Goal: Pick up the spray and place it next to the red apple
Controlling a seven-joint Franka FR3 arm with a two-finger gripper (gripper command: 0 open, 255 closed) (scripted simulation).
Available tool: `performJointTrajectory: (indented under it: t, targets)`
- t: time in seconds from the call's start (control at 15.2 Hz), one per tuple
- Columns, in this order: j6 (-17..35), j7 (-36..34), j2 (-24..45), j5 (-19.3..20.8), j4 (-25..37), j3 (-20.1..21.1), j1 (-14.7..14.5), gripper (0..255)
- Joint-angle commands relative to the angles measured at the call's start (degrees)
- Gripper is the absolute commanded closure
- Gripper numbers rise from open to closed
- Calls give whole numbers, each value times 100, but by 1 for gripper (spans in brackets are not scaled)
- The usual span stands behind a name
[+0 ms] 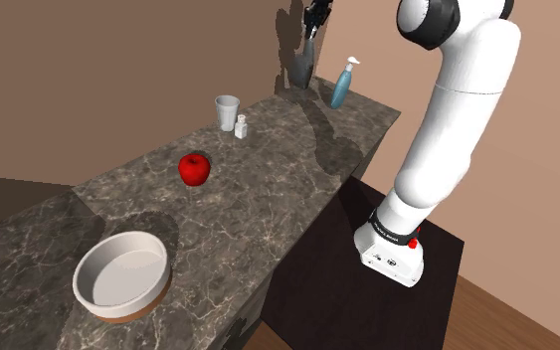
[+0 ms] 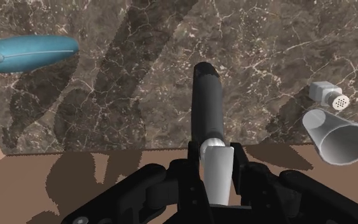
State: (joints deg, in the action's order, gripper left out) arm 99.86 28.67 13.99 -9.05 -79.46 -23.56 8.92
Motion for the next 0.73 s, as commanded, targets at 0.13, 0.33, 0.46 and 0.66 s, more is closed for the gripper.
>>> performJointTrajectory:
  t: [0.13, 0.33, 0.46, 0.66]
  targets:
    - [249, -567, -576, 325, -737, 162, -448, 255]
    - [374, -1008, -936, 532, -1172, 328, -725, 255]
    - [436, -1305, -1141, 651, -1416, 450, -892, 255]
    - [504, -1751, -1400, 799, -1718, 656, -1114, 255]
